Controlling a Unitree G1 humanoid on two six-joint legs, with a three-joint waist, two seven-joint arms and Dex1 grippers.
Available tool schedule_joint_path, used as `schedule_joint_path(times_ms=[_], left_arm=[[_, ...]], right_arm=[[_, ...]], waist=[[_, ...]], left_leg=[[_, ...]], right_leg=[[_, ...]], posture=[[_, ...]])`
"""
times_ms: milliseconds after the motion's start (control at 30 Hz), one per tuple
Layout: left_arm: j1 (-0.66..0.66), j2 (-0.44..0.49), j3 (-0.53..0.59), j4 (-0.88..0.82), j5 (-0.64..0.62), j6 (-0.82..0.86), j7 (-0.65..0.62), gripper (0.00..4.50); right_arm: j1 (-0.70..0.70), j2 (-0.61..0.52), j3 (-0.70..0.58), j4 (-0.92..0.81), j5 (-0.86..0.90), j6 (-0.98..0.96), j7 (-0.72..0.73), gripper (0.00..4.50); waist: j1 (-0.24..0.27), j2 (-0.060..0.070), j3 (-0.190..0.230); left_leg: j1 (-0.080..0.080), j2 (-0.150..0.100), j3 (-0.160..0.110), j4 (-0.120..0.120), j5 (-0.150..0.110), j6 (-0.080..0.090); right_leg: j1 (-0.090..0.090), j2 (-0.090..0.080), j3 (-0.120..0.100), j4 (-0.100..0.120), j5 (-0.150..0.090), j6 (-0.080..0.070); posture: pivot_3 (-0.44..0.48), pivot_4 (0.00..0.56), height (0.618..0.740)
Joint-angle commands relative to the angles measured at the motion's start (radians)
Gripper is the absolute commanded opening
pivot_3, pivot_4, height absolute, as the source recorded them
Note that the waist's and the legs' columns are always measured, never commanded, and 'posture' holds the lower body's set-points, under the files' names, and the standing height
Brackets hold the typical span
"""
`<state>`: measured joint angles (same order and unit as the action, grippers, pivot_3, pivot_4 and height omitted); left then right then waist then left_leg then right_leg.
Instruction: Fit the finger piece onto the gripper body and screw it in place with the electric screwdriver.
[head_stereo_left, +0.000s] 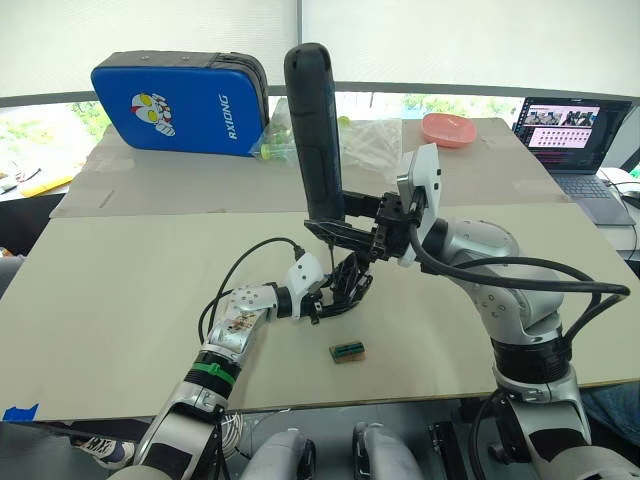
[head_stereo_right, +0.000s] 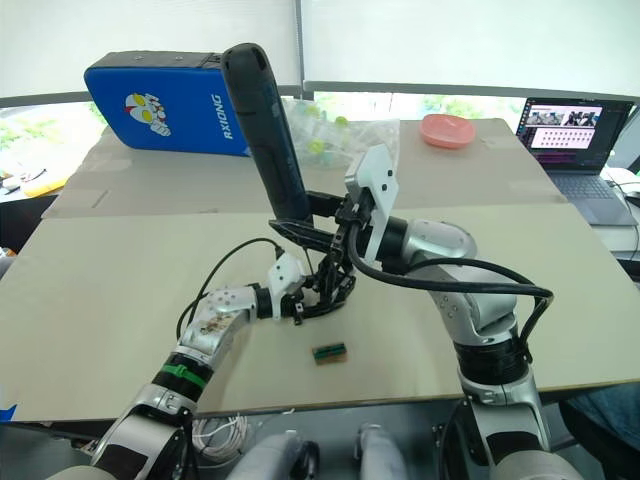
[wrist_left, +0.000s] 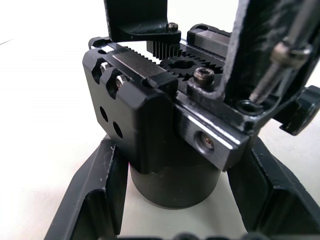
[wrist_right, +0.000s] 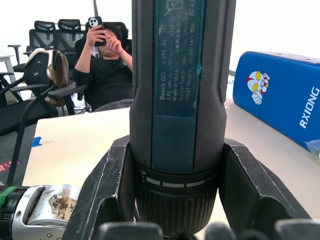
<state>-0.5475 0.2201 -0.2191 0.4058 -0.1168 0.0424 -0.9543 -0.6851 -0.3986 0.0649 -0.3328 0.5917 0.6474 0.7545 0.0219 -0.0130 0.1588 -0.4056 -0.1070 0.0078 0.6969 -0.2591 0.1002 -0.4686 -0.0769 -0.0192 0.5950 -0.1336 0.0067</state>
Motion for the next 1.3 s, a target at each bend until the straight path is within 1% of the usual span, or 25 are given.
schedule_joint_path(times_ms=[33,1300], left_arm=[[-0.021,-0.003,0.002,-0.031,-0.009,-0.008,-0.005,2.29],[-0.016,-0.002,0.001,-0.041,-0.010,-0.004,-0.004,2.29]], right_arm=[[-0.003,0.007,-0.020,-0.029,0.005,-0.046,0.002,1.90],[0.005,0.014,-0.012,-0.002,-0.035,-0.100,0.038,1.90]], waist=[[0.000,0.000,0.000],[-0.001,0.000,0.000]], left_leg=[[0.000,0.000,0.000,0.000,0.000,0.000],[0.000,0.000,0.000,0.000,0.000,0.000]], right_leg=[[0.000,0.000,0.000,0.000,0.000,0.000],[0.000,0.000,0.000,0.000,0.000,0.000]], posture=[[0.000,0.150,0.740],[0.000,0.150,0.740]])
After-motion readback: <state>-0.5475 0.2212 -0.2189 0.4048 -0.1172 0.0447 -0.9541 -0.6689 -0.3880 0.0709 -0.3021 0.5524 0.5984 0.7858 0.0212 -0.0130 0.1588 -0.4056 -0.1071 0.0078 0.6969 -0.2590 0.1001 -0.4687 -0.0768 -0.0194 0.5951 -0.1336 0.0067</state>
